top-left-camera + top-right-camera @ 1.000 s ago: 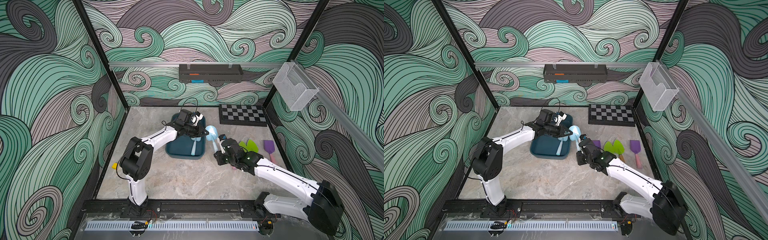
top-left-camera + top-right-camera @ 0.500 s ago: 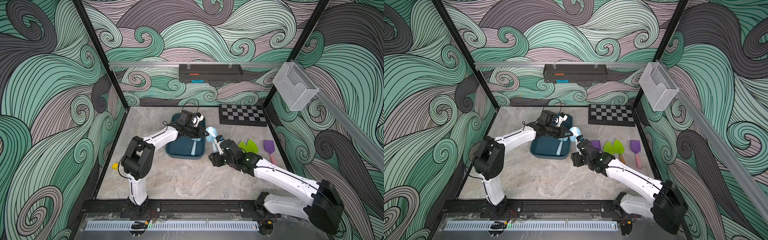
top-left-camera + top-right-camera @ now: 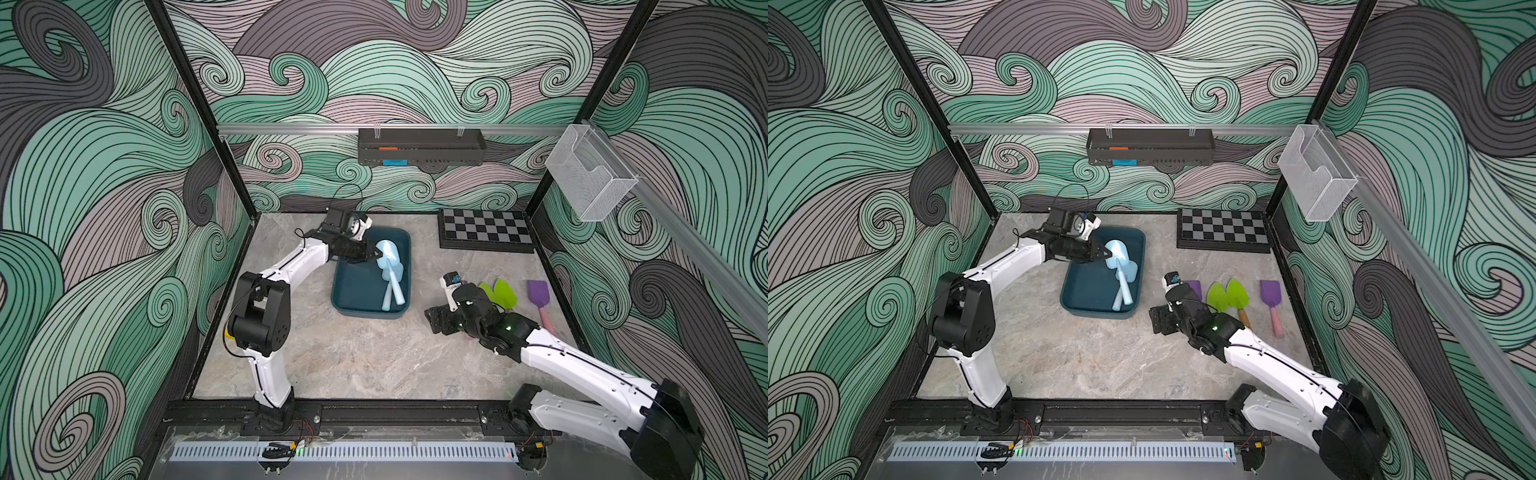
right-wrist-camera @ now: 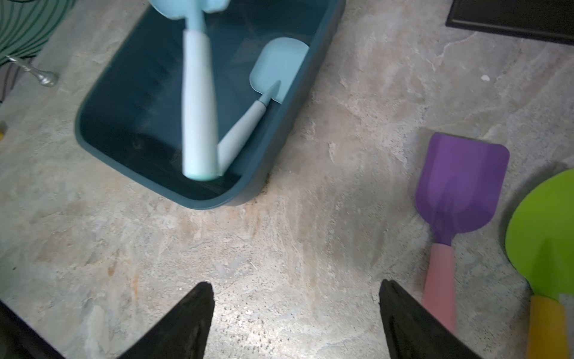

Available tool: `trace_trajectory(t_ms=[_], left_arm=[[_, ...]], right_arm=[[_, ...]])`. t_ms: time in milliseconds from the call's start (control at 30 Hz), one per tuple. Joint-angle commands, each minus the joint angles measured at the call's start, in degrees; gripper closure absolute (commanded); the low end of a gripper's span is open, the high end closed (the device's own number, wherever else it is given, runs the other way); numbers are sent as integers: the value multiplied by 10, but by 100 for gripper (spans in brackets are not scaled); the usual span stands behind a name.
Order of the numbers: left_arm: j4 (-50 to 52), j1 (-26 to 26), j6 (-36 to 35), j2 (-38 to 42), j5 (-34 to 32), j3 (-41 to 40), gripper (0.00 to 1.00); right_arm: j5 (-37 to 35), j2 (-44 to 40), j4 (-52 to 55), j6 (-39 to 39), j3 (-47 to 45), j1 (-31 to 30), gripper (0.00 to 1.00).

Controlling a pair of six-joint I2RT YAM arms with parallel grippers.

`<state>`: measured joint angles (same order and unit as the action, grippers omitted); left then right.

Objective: Put the shovel into the storage box
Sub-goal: Place the shovel in the storage box.

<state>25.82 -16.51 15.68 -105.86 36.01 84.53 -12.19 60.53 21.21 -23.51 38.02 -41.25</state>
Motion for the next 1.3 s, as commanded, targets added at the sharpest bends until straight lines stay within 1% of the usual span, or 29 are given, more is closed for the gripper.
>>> trace_trajectory(t_ms=[0,133,233,367,433,667,767,933,1000,1200,1267], left_arm=[[88,19,-75,9,-26,42,100],[116,42,-99,-35,-16,90,100],[172,45,-133,-85,-19,156,100],[260,46,-167,-160,-64,248,100],[283,47,-177,-186,-83,274,100],[274,48,-184,-221,-80,273,100],[273,47,-185,-239,-67,272,100],[250,46,-175,-252,-54,247,100],[245,45,-170,-259,-56,242,96],[230,43,-148,-274,-62,232,89],[229,42,-146,-274,-68,233,83]], right_arm=[[-6,-6,7,-13,-22,4,14],[0,-24,7,-17,-43,7,13],[-1,-35,13,-19,-52,12,13],[-3,-38,24,-22,-56,18,15],[-4,-39,27,-23,-59,20,14],[-5,-43,31,-27,-64,26,14],[-4,-41,31,-29,-64,27,14],[-6,-37,30,-31,-63,29,15],[-5,-36,30,-30,-63,30,15],[-5,-38,31,-35,-61,30,15],[-8,-37,34,-35,-60,32,15]])
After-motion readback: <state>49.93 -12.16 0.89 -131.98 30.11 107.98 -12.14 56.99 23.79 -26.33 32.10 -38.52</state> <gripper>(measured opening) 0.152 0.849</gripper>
